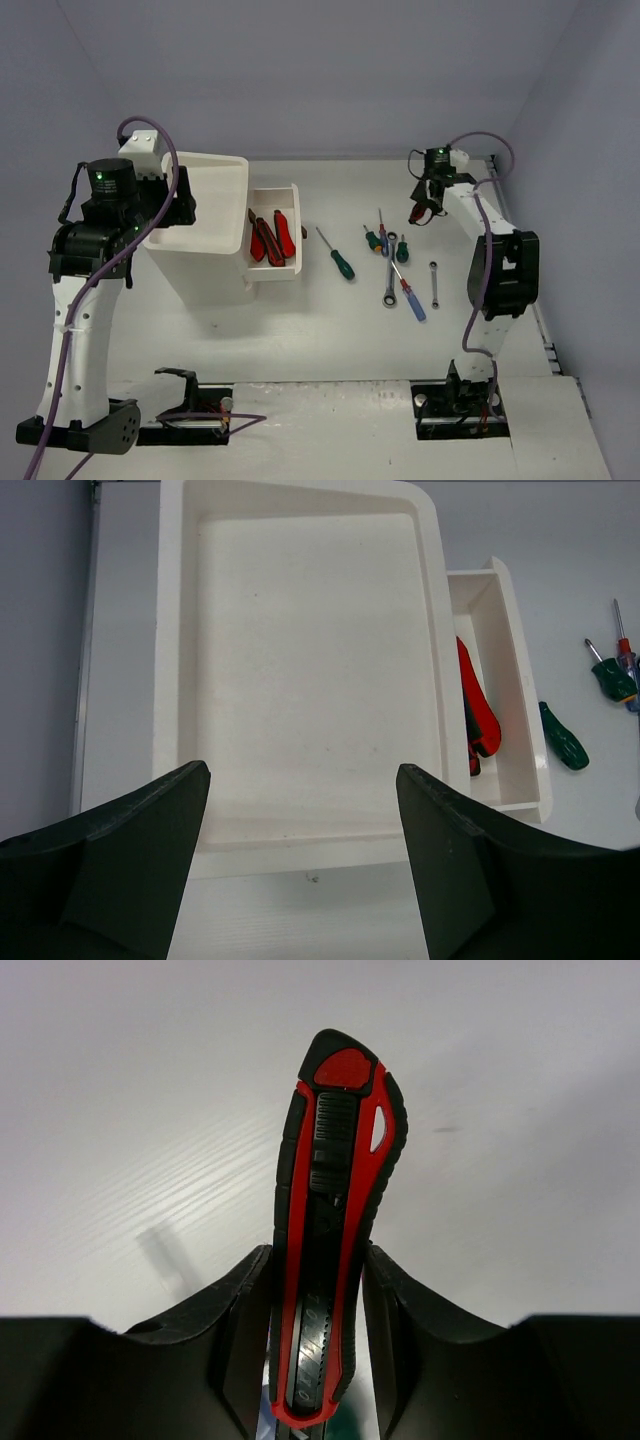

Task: Sort the tools into containers

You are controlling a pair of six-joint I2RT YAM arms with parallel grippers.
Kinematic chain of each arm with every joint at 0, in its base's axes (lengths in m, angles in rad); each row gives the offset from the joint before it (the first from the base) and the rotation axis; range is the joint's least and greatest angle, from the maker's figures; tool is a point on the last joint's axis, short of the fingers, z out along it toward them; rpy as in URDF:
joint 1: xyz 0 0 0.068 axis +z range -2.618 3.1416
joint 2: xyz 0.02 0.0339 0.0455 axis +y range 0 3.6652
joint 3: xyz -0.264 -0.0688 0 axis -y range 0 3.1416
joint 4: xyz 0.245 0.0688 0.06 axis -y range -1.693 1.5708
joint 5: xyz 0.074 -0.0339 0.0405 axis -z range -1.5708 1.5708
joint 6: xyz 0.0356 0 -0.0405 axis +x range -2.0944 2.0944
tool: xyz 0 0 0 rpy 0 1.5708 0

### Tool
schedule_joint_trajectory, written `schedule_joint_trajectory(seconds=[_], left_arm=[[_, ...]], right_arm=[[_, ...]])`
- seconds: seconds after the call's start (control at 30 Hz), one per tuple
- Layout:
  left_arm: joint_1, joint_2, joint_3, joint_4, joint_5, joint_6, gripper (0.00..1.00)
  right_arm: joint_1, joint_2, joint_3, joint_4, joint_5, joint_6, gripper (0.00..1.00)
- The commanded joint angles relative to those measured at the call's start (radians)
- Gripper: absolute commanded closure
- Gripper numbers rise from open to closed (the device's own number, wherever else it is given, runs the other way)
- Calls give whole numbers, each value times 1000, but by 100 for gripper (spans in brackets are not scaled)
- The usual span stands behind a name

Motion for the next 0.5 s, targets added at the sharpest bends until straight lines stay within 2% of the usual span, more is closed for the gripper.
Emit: schedule_joint_trajectory(seconds=[0.0,0.23,0.47], left_arm=[[-2,23,63,38,-37,29,28],[-2,50,80,38,-46,25,28],[-2,49,84,34,-80,29,28]], right_arm=[[220,-163,108,28,-93,-82,100],[540,-84,286,40,-123,-70,100],[669,114,452,53,-130,-18,91]])
